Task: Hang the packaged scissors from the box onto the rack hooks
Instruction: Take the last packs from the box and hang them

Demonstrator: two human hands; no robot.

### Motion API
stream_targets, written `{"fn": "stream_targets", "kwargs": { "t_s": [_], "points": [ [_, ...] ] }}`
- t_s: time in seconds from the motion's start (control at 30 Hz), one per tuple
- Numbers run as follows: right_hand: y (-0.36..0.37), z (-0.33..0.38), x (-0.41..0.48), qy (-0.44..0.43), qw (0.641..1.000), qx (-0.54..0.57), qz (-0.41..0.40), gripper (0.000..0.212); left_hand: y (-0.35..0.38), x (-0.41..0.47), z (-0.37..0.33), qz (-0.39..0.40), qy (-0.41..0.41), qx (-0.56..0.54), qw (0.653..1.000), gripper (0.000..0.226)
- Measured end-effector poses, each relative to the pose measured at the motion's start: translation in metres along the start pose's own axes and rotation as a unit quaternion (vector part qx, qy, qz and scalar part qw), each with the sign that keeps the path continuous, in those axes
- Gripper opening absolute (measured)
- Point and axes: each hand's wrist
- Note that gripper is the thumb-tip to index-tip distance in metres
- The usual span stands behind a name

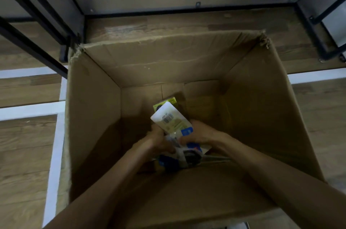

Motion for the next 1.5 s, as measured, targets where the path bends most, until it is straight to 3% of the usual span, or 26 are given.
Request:
{"fn": "stream_targets", "kwargs": {
  "t_s": [0.2, 0.3, 0.4, 0.47, 0.53, 0.67, 0.8, 1.03, 1.33, 1.43, 1.5],
  "points": [
    [0.032, -0.023, -0.025, -0.008, 0.999, 0.024, 0.032, 0.071, 0.008, -0.016, 0.018, 0.067, 0.028, 0.029, 0.997, 0.125],
    [0.050, -0.033, -0.033, 0.011, 0.999, 0.048, 0.019, 0.070, 0.015, -0.017, 0.033, 0.053, 0.053, -0.003, 0.997, 0.099],
    [0.050, -0.030, -0.046, 0.044, 0.992, 0.102, 0.060, 0.071, 0.014, -0.018, 0.039, 0.053, 0.066, -0.013, 0.996, 0.064],
    [0.049, -0.032, -0.053, 0.052, 0.990, 0.077, 0.106, 0.085, 0.014, -0.019, 0.041, 0.075, 0.079, -0.018, 0.994, 0.057],
    [0.053, -0.040, -0.060, 0.040, 0.993, 0.040, 0.100, 0.091, 0.015, -0.022, 0.041, 0.089, 0.088, -0.022, 0.992, 0.053],
    [0.068, -0.055, -0.067, -0.004, 0.999, 0.052, 0.004, 0.072, 0.021, -0.022, 0.047, 0.066, 0.102, -0.062, 0.991, 0.036],
    [0.058, -0.045, -0.068, -0.047, 0.997, 0.066, -0.012, 0.057, 0.022, -0.023, 0.049, 0.045, 0.121, -0.110, 0.986, 0.033],
    [0.023, -0.018, -0.061, -0.070, 0.983, 0.145, -0.083, 0.037, 0.009, -0.023, 0.022, -0.064, 0.174, -0.170, 0.968, 0.026],
    [0.013, -0.008, -0.055, -0.062, 0.973, 0.204, -0.087, 0.038, -0.001, -0.025, 0.006, -0.105, 0.195, -0.189, 0.957, 0.019],
    [0.004, 0.018, -0.077, -0.054, 0.962, 0.259, -0.070, 0.043, -0.016, -0.055, -0.002, -0.092, 0.177, -0.194, 0.961, 0.017],
    [-0.005, 0.046, -0.106, -0.064, 0.970, 0.225, -0.071, 0.043, -0.028, -0.096, -0.008, -0.084, 0.170, -0.194, 0.962, 0.019]
  ]
}}
Point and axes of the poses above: each hand's wrist, its own x-axis towards the middle knuckle, its own y-axis out of the palm, z = x × y, and after that the axes turned 9 degrees about -y, right-handed
